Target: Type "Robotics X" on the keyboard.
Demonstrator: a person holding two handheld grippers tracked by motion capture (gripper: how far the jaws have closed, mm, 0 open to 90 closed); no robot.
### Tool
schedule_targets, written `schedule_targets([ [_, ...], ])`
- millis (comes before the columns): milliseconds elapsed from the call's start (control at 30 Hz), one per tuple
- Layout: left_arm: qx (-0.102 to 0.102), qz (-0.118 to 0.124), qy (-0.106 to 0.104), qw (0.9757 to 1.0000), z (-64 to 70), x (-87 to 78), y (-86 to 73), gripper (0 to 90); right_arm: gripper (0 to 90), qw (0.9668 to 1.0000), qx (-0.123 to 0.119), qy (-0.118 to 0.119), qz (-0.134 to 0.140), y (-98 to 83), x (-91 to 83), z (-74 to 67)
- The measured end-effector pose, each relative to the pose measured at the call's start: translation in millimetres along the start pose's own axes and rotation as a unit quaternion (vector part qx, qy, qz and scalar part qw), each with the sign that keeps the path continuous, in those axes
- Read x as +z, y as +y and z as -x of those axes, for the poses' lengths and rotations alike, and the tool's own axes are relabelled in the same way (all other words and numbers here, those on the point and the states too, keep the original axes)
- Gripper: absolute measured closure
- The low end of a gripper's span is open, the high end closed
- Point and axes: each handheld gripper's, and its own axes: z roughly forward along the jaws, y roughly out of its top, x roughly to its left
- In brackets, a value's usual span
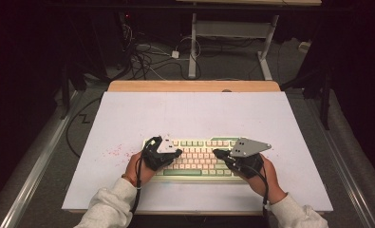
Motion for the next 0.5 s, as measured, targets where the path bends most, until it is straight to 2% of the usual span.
schedule_targets([
  [433,0.002,-0.018,-0.001,0.9998,-2.3,6.3,1.2,87.5,90.0,1.0000,-0.001,0.005,-0.004,-0.7,2.8,-0.1],
  [500,0.004,-0.030,0.001,0.9995,-2.1,8.0,1.2,87.6,90.0,0.9999,-0.001,0.008,-0.006,-0.7,3.4,0.1],
])
